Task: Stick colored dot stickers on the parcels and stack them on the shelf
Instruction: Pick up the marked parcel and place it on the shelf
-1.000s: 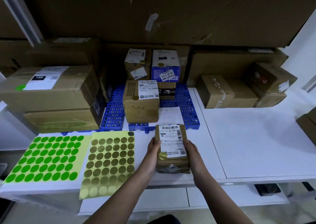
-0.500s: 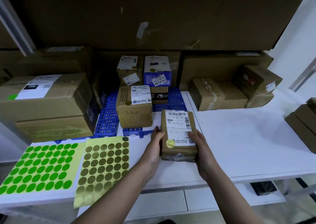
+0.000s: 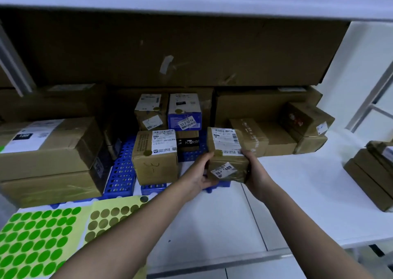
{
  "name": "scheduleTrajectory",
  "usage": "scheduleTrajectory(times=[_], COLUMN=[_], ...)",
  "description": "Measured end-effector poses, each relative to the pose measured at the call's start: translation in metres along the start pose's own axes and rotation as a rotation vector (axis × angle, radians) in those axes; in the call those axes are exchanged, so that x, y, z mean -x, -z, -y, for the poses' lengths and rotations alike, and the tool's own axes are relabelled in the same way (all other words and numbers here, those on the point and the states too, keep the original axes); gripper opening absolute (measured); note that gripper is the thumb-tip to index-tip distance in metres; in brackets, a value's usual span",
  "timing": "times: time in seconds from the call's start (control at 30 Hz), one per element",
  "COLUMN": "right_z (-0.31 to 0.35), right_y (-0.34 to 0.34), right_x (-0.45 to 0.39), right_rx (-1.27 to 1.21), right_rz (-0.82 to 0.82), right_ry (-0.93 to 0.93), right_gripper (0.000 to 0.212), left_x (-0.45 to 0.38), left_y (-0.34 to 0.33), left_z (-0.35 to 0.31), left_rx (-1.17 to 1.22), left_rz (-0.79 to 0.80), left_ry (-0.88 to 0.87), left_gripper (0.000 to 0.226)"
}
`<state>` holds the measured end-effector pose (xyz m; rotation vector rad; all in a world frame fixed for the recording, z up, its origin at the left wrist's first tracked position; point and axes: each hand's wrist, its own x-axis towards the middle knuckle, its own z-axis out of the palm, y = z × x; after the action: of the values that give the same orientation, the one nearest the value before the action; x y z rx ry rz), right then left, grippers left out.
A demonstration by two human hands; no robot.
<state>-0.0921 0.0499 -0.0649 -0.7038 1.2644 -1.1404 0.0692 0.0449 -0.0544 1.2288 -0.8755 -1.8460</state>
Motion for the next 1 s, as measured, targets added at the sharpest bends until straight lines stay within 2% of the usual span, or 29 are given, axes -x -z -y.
scheduleTrajectory(times=[0.07,0.17,0.3,0.43,0.57,0.77,0.9,1.0], right_z=[0.007,0.02,0.04,0.052,0.057,0.055,0.053,0.052], right_y=[0.001,0.006,0.007,0.007,0.005,-0.006,-0.009,-0.012], right_x=[-0.004,-0.016,-0.034,-0.057,-0.084,-0.116,-0.126,-0.139], right_rx=[0.085,0.186,0.149,0.076,0.124,0.21,0.301,0.369], right_rz=[-0.009,-0.011,-0.013,-0.018,0.005,-0.015,-0.031,-0.048], right_ry=[-0.055,-0.127,-0.137,-0.114,-0.147,-0.202,-0.191,-0.165], right_gripper=[0.035,0.043,0.04,0.025,0.044,0.046,0.035,0.053], left_x=[-0.01,-0.026,-0.048,-0.065,-0.083,-0.099,-0.108,-0.114], left_y=[-0.005,-0.011,-0.015,-0.018,-0.017,-0.019,-0.017,-0.015], left_z=[-0.009,-0.02,-0.031,-0.029,-0.022,-0.028,-0.029,-0.028], left_rx=[0.099,0.134,0.076,-0.052,-0.213,-0.142,-0.145,-0.146], left_rz=[-0.044,-0.076,-0.086,-0.131,-0.174,-0.228,-0.266,-0.277], left_ry=[0.016,0.022,0.005,-0.038,-0.05,-0.019,-0.022,-0.018], left_gripper=[0.018,0.016,0.022,0.016,0.04,0.039,0.042,0.042])
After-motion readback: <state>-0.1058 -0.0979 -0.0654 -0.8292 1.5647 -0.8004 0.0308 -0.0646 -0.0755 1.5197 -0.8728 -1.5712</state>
